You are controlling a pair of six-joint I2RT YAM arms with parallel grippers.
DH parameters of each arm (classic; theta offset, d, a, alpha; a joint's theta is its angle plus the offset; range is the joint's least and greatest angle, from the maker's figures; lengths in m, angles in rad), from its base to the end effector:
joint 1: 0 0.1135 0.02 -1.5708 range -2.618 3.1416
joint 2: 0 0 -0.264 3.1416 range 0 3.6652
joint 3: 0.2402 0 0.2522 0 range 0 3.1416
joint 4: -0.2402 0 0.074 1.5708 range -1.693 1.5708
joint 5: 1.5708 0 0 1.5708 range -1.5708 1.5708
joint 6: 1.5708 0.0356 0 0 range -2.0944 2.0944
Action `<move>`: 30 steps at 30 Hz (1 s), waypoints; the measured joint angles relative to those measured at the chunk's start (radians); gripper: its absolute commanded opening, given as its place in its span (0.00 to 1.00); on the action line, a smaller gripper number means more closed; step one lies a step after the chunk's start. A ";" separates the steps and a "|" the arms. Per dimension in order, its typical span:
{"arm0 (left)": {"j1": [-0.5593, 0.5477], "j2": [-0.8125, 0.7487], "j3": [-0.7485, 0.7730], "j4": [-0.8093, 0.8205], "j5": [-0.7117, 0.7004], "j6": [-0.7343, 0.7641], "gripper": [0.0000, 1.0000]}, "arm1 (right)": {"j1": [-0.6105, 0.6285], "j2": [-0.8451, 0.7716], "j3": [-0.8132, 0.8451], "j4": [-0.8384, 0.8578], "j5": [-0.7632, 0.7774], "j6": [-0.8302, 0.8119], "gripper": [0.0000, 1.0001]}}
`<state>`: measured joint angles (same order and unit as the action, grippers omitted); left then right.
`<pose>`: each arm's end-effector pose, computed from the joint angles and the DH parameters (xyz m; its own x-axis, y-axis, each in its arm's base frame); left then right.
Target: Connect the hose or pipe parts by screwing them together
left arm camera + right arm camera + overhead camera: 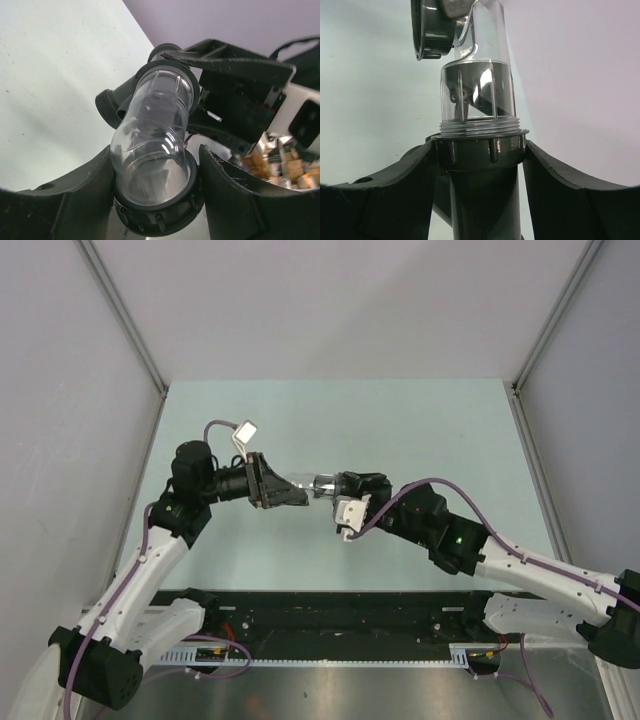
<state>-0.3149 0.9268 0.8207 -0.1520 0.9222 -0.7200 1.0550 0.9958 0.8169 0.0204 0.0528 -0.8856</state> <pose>0.1850 -0.0901 0.3340 -0.7889 -0.1619 -0.5928 0.5314 0.3045 -0.7905 0.1182 0.2047 0.3332 0.6034 -0.5034 -0.6184 -0.5937 0.2341 -0.7699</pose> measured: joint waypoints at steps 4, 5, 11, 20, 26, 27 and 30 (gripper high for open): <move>-0.024 -0.026 -0.010 0.001 0.002 0.179 0.20 | -0.093 0.001 0.033 -0.072 -0.187 0.108 0.00; -0.028 -0.028 -0.010 0.003 0.018 0.243 0.17 | -0.134 0.002 0.045 -0.092 -0.264 0.141 0.00; -0.052 -0.045 -0.034 0.031 0.079 0.577 0.42 | -0.319 0.048 0.119 -0.180 -0.649 0.311 0.00; -0.092 -0.059 -0.036 0.010 -0.083 0.769 0.89 | -0.338 0.132 0.171 -0.338 -0.738 0.353 0.00; -0.036 -0.056 0.024 0.010 -0.179 0.603 0.88 | -0.304 0.101 0.172 -0.359 -0.625 0.312 0.00; -0.009 -0.056 0.033 0.016 -0.174 0.547 0.87 | -0.295 0.095 0.172 -0.359 -0.598 0.302 0.00; 0.043 -0.053 0.036 0.020 -0.142 0.372 0.83 | -0.254 0.079 0.172 -0.353 -0.488 0.266 0.00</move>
<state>-0.2722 0.8742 0.8566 -0.1318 0.7799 -0.3481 0.8013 1.0752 0.9886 -0.3328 -0.4355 -0.6197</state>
